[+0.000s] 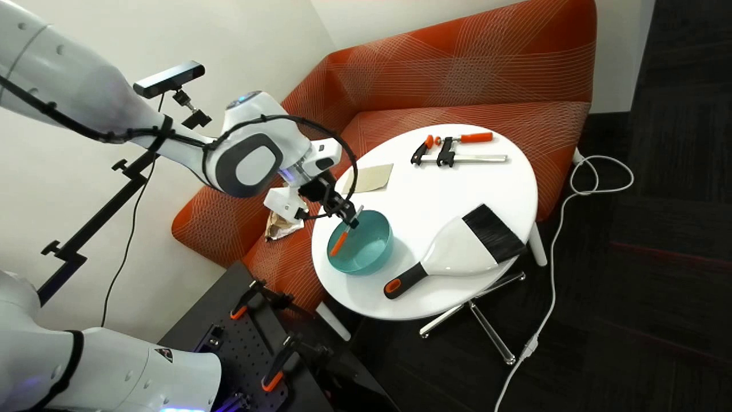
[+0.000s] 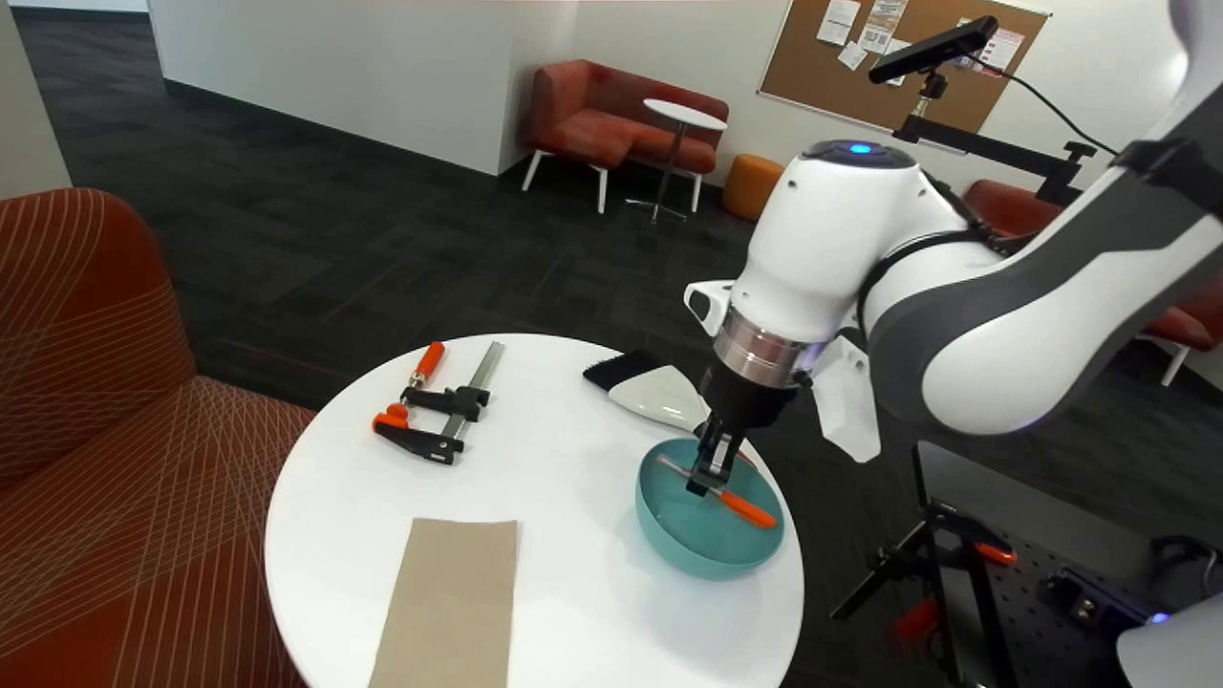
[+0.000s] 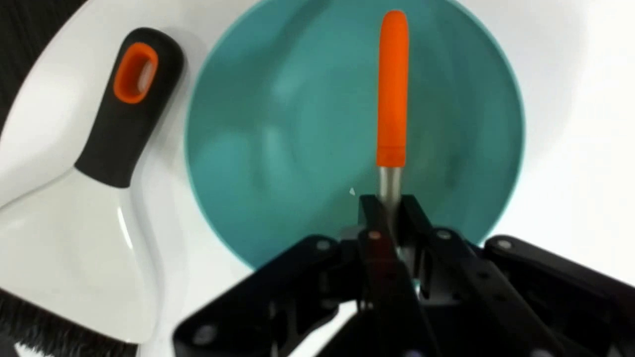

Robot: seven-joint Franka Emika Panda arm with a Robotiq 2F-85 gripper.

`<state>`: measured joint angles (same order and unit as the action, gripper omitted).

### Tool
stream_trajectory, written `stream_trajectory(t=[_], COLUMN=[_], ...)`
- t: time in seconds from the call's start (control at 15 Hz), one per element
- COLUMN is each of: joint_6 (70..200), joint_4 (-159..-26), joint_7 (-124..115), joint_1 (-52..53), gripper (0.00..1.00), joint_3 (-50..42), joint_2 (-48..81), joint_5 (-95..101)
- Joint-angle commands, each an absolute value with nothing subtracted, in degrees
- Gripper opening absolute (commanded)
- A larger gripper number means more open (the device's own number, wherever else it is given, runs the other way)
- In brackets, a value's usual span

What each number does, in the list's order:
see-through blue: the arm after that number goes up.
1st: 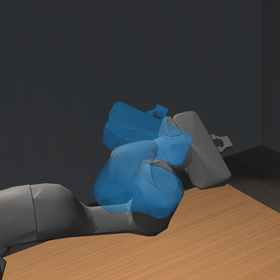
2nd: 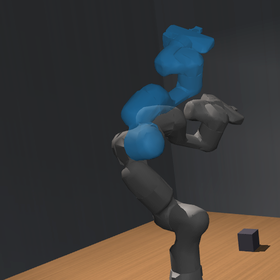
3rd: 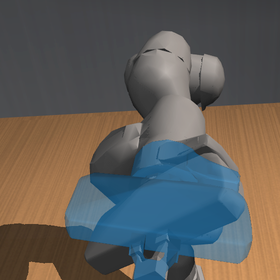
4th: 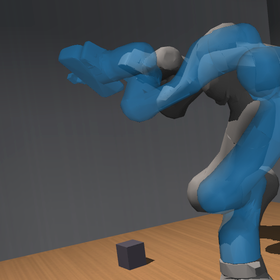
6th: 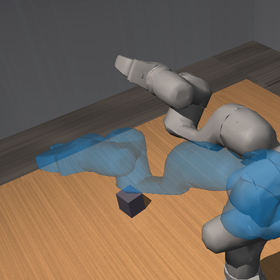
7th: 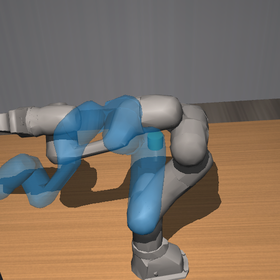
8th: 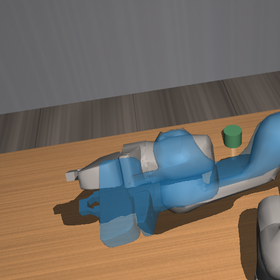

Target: Take the marker out of the bowl and put it on the table

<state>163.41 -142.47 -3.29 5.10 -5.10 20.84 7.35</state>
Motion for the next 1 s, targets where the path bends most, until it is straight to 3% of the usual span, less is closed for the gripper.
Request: stream_trajectory(t=[0.0,0.4,0.93], joint_6=[161.8,160.4,157.7], joint_4=[-147.0,-141.0,-128.3], joint_7=[-8.2,-15.1,-11.6], joint_1=[9.4,9.9,8.9], gripper=[0.03,0.03,0.03], joint_3=[-8.5,-7.4,-6.2], joint_2=[11.2,9.6,16.7], joint_5=[12.8,20.1,19.7])
